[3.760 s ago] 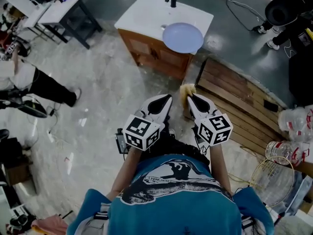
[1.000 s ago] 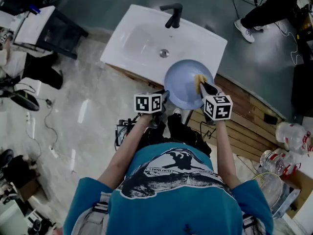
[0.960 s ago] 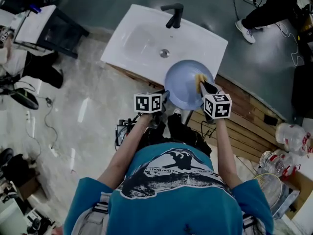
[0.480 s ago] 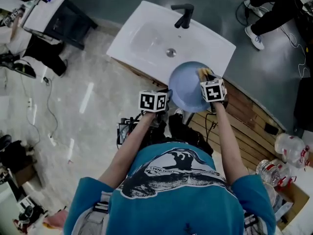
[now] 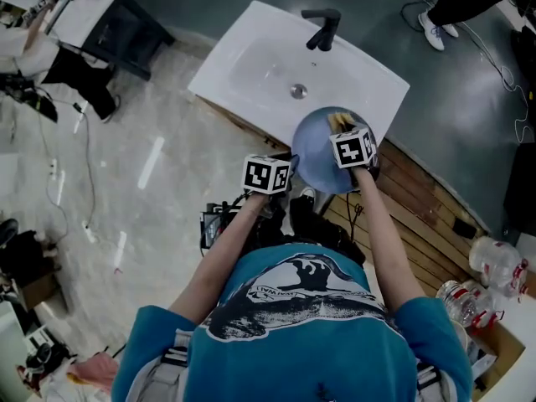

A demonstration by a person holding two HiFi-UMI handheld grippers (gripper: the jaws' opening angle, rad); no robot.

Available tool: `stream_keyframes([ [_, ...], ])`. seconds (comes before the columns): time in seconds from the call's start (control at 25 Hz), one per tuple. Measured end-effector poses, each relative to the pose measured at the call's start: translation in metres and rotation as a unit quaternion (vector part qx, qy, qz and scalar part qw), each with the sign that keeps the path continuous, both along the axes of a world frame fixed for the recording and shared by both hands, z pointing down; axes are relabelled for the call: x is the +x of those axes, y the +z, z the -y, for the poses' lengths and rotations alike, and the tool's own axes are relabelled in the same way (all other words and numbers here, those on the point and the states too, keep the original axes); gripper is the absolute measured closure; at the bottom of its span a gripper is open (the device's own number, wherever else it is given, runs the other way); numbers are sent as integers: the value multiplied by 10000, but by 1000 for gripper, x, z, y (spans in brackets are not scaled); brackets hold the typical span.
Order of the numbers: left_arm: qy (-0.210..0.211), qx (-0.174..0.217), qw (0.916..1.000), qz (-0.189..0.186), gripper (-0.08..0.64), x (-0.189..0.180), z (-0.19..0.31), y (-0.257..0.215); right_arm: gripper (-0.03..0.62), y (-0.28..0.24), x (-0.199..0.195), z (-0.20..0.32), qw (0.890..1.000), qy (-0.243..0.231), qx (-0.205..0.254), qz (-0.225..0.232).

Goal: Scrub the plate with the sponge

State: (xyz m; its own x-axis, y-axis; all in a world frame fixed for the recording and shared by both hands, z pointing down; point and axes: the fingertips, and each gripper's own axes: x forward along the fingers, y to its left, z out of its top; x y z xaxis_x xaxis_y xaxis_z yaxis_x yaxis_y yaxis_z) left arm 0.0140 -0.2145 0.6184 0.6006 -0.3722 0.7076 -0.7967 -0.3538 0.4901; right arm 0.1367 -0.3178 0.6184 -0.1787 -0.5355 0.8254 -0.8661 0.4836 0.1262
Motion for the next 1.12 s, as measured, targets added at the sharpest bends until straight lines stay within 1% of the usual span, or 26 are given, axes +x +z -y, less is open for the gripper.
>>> stream_keyframes([
  [0.16,-141,-8,9999,-8,472,-1,0,-1,560,6,-26,-10,9994,-320,-122,90],
  [0.32,-315,-51,9995,-64,476,-2,0,-1,560,4,-55,-25,9961,-837,-69,284],
  [0.4,-457,-81,9989,-103,480,-3,1,-1,560,4,-67,-35,9934,-1083,-121,370],
  [0.48,-719,-185,9970,-227,490,-4,3,0,560,3,-74,-46,9910,-1264,-170,404],
  [0.6,-1210,-350,9910,-454,513,-7,6,0,560,3,-77,-62,9903,-1309,-202,417],
  [0.68,-1410,-317,9886,-429,523,-10,10,-1,560,3,-77,-71,9898,-1323,-258,456],
  [0.76,-1442,-196,9890,-251,526,-11,15,-3,560,3,-76,-79,9888,-1364,-310,516],
  [0.88,-1377,8,9905,1,528,-8,19,-4,560,3,-76,-93,9876,-1399,-374,608],
  [0.96,-1395,53,9902,16,526,-9,22,-3,560,4,-78,-101,9866,-1452,-396,623],
  [1.12,-1505,-2,9886,-63,525,-10,25,-2,559,5,-82,-120,9837,-1567,-511,718],
])
